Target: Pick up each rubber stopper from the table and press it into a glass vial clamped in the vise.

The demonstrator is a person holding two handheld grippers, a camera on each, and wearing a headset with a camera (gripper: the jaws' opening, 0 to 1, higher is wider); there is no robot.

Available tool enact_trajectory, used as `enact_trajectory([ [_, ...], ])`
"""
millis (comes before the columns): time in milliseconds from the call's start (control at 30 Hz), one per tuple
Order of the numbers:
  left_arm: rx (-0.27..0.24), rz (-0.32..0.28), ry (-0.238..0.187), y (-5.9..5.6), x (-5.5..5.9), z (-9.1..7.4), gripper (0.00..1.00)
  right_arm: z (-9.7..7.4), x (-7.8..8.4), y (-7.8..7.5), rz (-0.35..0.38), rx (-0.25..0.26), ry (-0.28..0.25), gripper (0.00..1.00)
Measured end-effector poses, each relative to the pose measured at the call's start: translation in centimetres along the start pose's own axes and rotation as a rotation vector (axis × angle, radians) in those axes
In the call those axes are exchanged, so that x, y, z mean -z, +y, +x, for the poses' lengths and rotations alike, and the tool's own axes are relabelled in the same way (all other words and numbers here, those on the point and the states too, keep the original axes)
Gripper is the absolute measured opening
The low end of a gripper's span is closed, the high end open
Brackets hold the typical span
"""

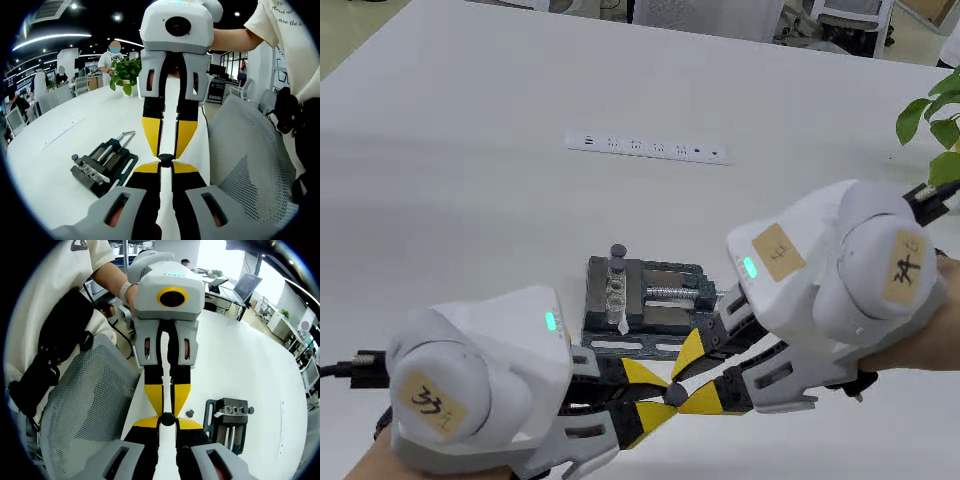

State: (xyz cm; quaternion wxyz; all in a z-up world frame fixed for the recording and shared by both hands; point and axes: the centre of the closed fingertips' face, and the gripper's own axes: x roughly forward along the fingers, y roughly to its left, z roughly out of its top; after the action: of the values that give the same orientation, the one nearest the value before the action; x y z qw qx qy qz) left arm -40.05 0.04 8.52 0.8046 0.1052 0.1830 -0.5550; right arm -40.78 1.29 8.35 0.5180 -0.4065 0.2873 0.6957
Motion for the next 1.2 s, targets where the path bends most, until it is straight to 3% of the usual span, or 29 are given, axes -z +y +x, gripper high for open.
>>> enact_trajectory([
  [200, -0.002, 0.001, -0.01, 0.1, -0.2, -0.1, 0.03, -0.2, 0.2, -0.1, 0.021, -0.006, -0.012, 0.08],
  [500, -0.015, -0.067, -0.056, 0.6, -0.5, -0.2, 0.03, -0.5, 0.1, -0.7, 0.035, 0.014, -0.026, 0.07],
  [1200, -0.051, -0.094, -0.115, 1.3, -0.8, -0.5, 0.04, -0.7, -0.3, -1.4, 0.047, -0.006, -0.025, 0.06],
])
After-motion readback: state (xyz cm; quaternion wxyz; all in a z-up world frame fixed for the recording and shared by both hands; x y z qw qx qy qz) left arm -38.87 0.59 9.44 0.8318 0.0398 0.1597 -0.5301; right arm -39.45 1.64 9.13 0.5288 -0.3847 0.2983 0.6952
